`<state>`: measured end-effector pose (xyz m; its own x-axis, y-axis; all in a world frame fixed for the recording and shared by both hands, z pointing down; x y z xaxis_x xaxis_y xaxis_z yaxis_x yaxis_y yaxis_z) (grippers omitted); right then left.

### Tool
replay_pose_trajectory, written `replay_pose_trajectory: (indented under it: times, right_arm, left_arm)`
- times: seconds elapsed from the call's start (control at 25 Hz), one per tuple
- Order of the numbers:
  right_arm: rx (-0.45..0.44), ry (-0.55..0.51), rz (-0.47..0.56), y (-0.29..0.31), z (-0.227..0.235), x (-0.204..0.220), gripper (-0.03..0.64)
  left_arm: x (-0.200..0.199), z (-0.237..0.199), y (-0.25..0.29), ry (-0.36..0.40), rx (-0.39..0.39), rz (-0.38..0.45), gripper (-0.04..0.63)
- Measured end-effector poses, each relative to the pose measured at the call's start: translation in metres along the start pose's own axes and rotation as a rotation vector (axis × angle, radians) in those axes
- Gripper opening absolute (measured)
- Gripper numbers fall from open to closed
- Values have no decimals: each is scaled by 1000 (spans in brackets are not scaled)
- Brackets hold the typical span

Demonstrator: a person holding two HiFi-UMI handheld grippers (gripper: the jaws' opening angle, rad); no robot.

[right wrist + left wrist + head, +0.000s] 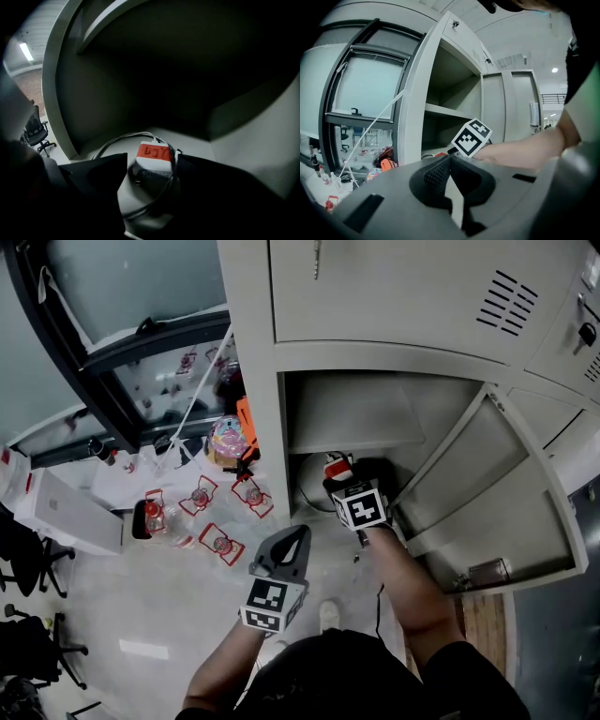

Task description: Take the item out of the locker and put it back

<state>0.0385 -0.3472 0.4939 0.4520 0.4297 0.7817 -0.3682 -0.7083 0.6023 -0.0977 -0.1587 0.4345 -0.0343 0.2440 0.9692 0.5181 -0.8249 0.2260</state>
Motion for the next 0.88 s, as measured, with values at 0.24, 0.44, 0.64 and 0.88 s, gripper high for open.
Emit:
replay_pose_trajectory:
  times: [0.24, 0.44, 0.64, 0.88]
  right_arm:
    - [49, -2, 106, -32, -7, 0, 255]
    - [116, 14, 189, -79, -22, 5, 63]
    - [134, 56, 256, -126, -44, 12, 2]
    - [80, 118, 328, -181, -85, 21, 1]
  left_arm:
    - [0, 8, -19, 1, 13, -6, 3]
    - [2, 21, -40, 10, 39, 19, 3]
    - [5, 34, -69, 16, 67, 32, 3]
    - [12, 47, -109, 22, 95, 36, 3]
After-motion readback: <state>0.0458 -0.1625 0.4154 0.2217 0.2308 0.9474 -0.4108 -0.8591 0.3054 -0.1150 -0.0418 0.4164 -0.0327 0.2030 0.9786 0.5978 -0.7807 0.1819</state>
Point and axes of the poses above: the fingertips, and each gripper's own axes: y forward along the fingers, z to its right, x out of its underside, the point moved 9 cm from there along -y, backward along the fingers, and after that the axes turned 5 degrees about x, right-handed, at the moved point
